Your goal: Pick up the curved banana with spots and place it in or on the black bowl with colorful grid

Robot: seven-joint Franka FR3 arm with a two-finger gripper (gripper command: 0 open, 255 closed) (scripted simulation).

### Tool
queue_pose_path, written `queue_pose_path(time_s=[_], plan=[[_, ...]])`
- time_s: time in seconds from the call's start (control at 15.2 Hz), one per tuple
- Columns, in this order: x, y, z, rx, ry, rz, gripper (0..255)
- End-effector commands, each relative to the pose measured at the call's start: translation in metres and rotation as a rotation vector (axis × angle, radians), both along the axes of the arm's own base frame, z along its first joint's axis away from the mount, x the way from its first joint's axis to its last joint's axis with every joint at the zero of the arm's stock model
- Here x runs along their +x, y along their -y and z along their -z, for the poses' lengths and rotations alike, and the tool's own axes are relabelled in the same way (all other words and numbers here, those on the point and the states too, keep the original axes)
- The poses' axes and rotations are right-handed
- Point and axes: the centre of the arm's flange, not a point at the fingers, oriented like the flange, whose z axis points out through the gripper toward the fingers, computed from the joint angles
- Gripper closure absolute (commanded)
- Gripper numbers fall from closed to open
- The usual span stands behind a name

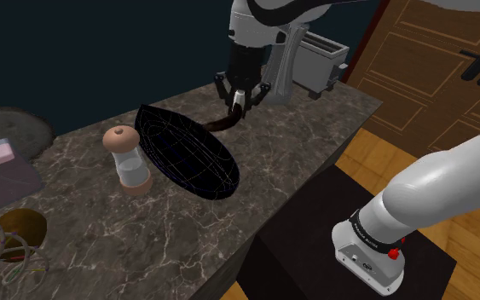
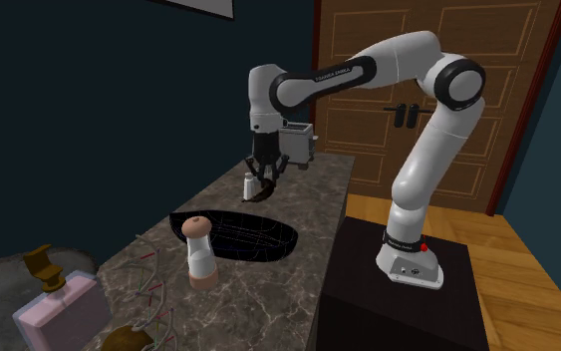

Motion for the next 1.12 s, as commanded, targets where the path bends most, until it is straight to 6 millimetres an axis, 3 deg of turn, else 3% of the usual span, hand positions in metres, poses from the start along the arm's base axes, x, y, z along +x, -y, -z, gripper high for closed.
queue_pose_path(time_s=[0.0, 0.4, 1.06], plan=[[0.015, -0.024, 0.001, 0.002, 0.0, 0.001, 255], [0.061, -0.09, 0.003, 0.002, 0.0, 0.001, 255], [0.061, -0.09, 0.056, 0.002, 0.0, 0.001, 255]])
